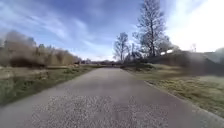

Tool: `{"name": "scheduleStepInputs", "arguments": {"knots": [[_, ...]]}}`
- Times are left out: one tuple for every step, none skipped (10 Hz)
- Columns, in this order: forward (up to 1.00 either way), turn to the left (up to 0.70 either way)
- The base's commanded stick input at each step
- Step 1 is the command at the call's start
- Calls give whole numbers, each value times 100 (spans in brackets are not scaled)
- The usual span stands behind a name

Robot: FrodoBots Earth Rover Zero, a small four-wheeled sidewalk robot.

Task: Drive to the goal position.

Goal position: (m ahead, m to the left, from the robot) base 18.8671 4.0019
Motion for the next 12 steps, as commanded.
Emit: {"name": "scheduleStepInputs", "arguments": {"knots": [[100, 0], [100, 0], [100, 0], [100, 0], [100, 0], [100, 0], [100, 0], [100, 0], [100, 0], [100, 0], [100, 0], [100, 0]]}}
